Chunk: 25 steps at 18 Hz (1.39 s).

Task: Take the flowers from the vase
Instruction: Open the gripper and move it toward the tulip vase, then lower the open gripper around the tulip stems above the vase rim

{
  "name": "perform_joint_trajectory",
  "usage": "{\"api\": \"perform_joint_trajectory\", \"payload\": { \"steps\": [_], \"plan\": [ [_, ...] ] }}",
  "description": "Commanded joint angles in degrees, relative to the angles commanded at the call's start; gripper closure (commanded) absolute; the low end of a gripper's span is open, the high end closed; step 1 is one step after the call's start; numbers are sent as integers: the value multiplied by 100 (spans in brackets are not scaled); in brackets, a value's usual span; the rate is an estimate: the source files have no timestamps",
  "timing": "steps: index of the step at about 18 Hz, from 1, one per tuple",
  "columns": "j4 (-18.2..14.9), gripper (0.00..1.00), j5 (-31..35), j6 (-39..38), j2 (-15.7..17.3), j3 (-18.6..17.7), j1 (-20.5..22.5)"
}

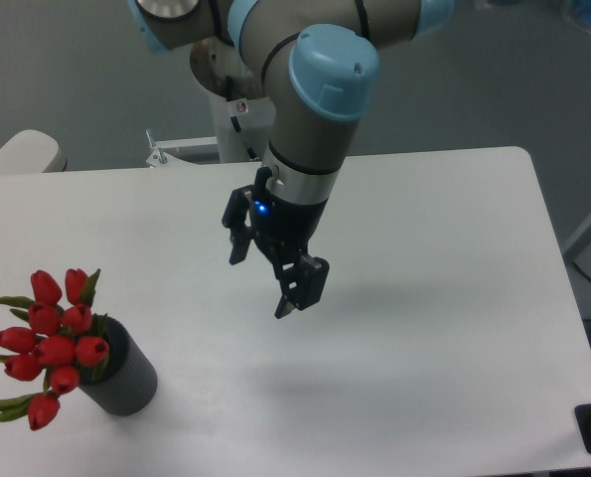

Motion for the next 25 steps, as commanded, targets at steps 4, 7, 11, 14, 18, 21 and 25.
{"api": "perform_joint_trajectory", "payload": {
  "steps": [4, 7, 11, 14, 18, 21, 25],
  "plan": [
    [333, 0, -473, -212, 26, -245, 17],
    [834, 0, -799, -439, 123, -553, 35],
    [1310, 0, -800, -730, 211, -826, 18],
    [1310, 0, -800, -739, 299, -958, 9],
    [1362, 0, -878, -722, 422, -1308, -18],
    [1442, 0, -1579, -739, 466, -1695, 0],
    [1529, 0, -2135, -678, 764, -2372, 9]
  ]
}}
